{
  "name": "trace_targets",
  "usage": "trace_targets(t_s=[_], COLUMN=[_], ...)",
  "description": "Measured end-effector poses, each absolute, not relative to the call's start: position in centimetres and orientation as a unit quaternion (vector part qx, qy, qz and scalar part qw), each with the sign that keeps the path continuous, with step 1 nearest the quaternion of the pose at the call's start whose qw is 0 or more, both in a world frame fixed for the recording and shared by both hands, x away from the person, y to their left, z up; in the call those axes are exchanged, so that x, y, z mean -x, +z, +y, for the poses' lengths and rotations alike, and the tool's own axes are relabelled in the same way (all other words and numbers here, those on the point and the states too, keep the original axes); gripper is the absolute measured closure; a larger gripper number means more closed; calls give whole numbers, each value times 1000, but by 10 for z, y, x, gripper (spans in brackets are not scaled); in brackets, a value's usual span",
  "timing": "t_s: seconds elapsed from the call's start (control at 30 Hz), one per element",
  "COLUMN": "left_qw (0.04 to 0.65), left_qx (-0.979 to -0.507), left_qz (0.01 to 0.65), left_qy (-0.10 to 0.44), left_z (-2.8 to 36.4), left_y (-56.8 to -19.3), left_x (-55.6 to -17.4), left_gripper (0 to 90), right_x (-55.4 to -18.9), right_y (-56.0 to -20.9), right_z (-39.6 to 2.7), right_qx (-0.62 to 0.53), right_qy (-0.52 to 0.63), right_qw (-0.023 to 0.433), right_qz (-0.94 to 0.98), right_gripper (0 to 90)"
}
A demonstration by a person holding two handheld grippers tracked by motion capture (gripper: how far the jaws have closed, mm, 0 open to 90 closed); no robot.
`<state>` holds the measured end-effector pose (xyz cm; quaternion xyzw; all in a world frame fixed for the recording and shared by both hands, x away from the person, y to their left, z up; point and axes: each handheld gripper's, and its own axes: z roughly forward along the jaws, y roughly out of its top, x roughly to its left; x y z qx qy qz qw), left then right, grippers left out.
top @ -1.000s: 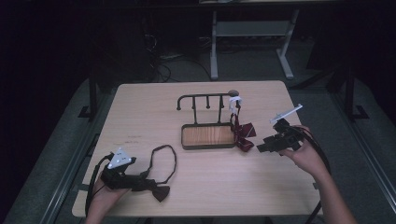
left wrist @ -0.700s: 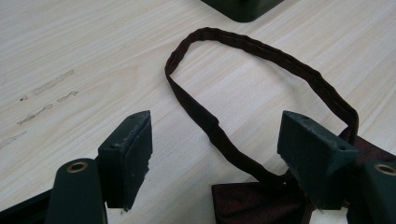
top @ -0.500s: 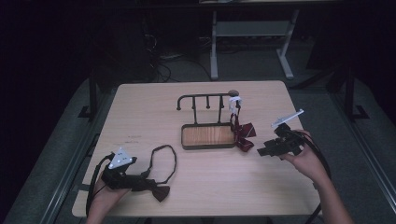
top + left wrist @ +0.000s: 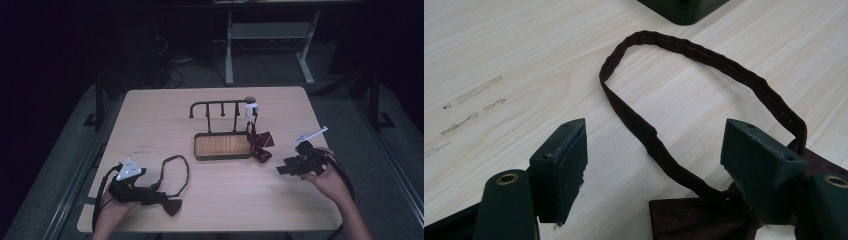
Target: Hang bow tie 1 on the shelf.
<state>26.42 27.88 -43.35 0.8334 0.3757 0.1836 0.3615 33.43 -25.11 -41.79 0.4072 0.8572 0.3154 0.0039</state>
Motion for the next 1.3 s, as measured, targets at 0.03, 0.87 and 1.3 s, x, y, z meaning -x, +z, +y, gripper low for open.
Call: trace_targets(t_s=[0.03,0.87,1.3], left_qw=[361,360,321], left_qx=[-834,-829,-847], left_qz=[375,384,378], left_qy=[184,186,191], left_z=[279,273,260], left_y=[-433,-425,-419], left_x=[-264,-277,-302], left_gripper=[272,279,365], right_x=[-333,-308,-297], right_y=[-419,-433,-437], right_z=[-251,-250,-258], right_qx=[-407,-419,-440], right_qy=[318,340,354], right_qw=[3,13,23], right_qz=[856,842,825], right_gripper=[465,457,445])
